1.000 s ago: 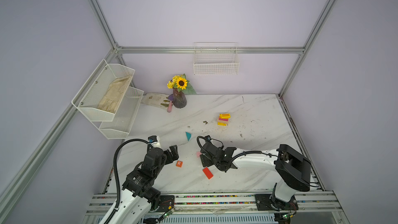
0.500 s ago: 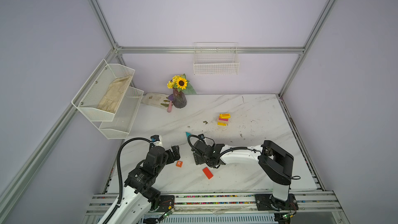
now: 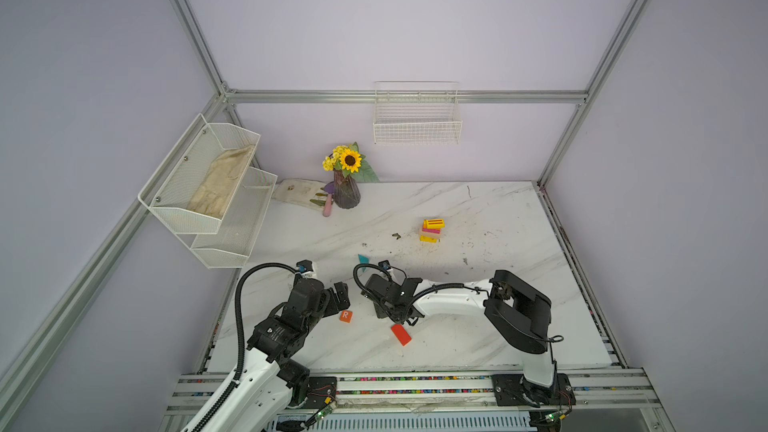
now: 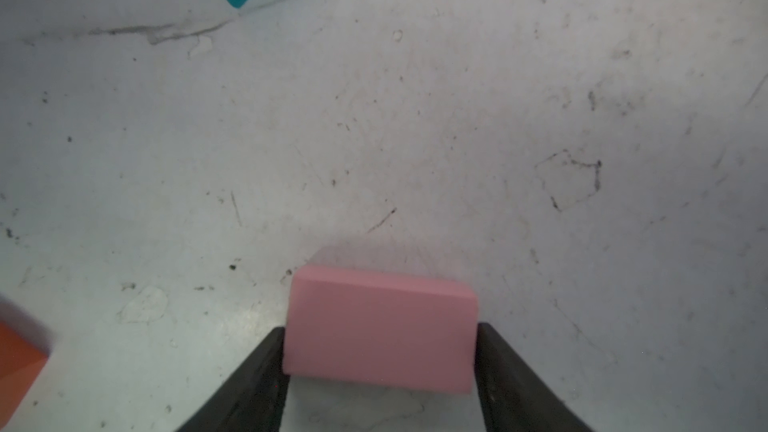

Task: Build the wood block tower
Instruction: 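Lower the right gripper and close it on the pink bar, then carry the pink bar with the right gripper over the block stack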

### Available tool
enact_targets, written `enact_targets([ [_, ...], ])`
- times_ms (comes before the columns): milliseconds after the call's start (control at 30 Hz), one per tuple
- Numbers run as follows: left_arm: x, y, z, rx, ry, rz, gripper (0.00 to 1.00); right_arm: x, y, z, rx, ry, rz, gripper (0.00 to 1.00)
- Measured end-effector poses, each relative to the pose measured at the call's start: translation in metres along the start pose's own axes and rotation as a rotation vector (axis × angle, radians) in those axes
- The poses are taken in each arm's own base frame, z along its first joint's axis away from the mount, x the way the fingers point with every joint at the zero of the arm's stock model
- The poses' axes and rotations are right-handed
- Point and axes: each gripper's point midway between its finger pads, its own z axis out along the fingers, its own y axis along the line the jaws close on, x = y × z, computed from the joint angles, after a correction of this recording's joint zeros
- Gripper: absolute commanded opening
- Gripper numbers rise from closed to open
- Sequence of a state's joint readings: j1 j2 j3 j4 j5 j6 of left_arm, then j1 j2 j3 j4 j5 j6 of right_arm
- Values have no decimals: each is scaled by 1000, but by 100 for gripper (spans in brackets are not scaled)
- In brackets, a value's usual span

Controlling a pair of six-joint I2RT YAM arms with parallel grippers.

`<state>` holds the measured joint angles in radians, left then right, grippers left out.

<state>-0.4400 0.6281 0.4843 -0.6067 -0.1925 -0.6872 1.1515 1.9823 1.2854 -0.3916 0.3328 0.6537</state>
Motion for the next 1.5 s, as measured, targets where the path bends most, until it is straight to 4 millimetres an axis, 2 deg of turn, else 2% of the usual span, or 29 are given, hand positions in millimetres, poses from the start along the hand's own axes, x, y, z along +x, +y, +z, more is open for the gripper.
enact_targets([
  [300, 4, 1, 4, -14, 25, 6, 100, -1, -2, 0, 10, -5, 20, 57],
  [567, 5, 1, 5, -12, 26, 5, 100, -1, -7, -1, 30, -15, 21, 52],
  [767, 3, 0, 5, -7, 20, 4, 100, -8, -23, -21, 49, -60, 28, 49],
  [933, 2, -2, 4, 5, 16, 2, 100, -32, -43, -54, 29, -134, 79, 44],
  [1233, -12, -14, -15, 99, -64, -16, 100, -88, -109, -107, 41, -289, 236, 42],
  [1400, -16, -17, -19, 118, -85, -21, 100, -108, -136, -125, 58, -347, 285, 41],
  [1500, -16, -17, -17, 115, -80, -19, 100, -121, -146, -131, 68, -370, 300, 41],
])
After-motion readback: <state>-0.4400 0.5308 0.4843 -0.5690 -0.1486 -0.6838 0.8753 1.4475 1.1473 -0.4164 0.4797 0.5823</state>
